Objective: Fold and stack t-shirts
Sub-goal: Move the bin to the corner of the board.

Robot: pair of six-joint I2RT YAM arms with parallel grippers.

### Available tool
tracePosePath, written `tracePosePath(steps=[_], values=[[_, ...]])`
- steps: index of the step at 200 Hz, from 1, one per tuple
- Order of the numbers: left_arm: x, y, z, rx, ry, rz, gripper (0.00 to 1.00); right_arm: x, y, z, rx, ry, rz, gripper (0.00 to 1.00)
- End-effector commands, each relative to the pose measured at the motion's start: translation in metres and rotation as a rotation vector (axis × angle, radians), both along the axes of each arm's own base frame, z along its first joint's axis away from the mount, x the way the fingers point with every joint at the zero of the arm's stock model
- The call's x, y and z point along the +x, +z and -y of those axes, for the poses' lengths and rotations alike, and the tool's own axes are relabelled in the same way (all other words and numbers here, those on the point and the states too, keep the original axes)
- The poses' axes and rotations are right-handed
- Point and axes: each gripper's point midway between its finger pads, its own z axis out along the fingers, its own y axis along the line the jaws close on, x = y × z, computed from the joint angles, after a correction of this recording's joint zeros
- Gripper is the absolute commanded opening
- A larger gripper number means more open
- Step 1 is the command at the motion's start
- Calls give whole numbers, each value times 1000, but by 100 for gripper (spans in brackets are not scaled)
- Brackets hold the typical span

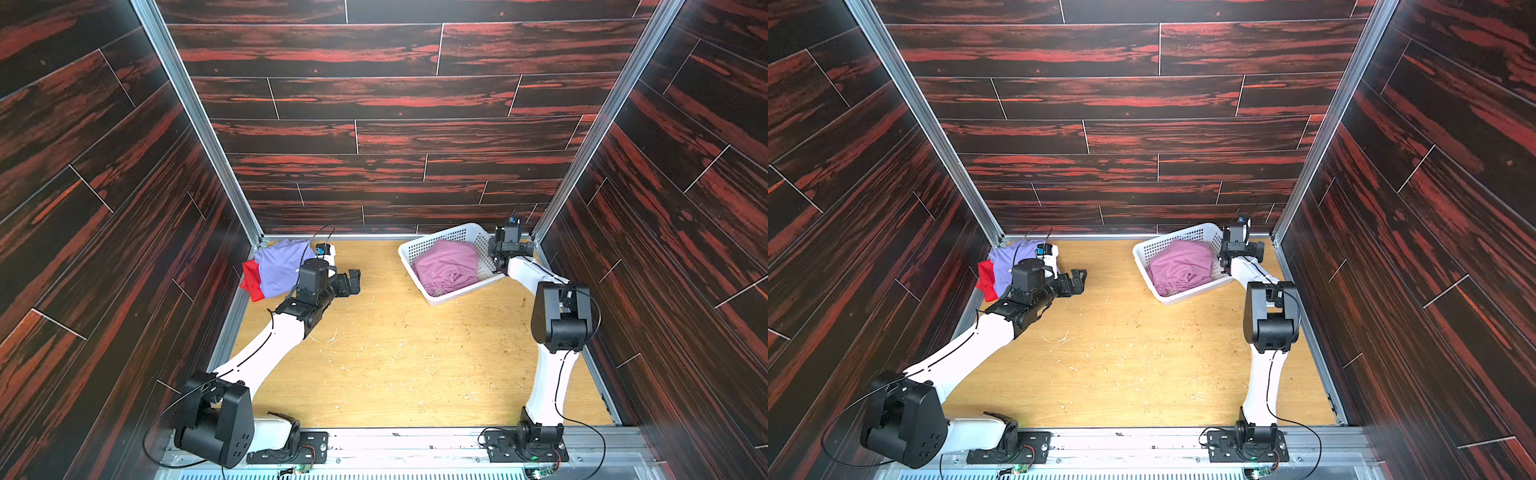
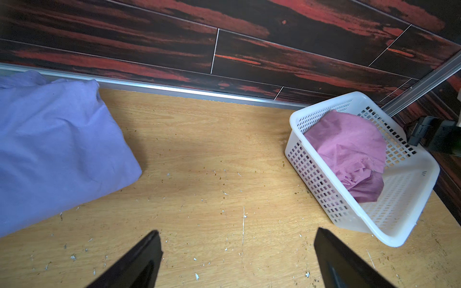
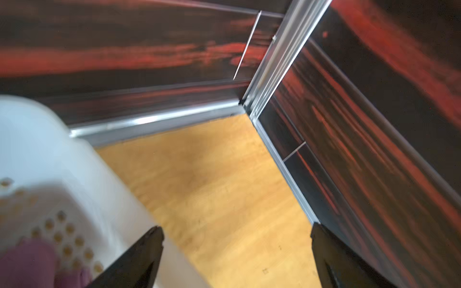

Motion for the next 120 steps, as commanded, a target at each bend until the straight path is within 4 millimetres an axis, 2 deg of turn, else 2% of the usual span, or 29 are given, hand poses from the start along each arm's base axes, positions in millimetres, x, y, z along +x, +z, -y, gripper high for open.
tracePosePath(steps=[1, 54, 94, 120], values=[[-2, 10, 3, -3, -6, -4, 99, -4, -31, -10, 74, 70, -86, 95], [-6, 13, 2, -10, 1, -9, 99, 0, -67, -20, 202, 133, -161, 93], [-10, 25, 0, -15, 8, 9, 99, -7, -53, -27, 240, 168, -130, 93], [-12, 25, 3, -33, -6, -8, 99, -12, -66, -32, 280, 184, -166, 93]])
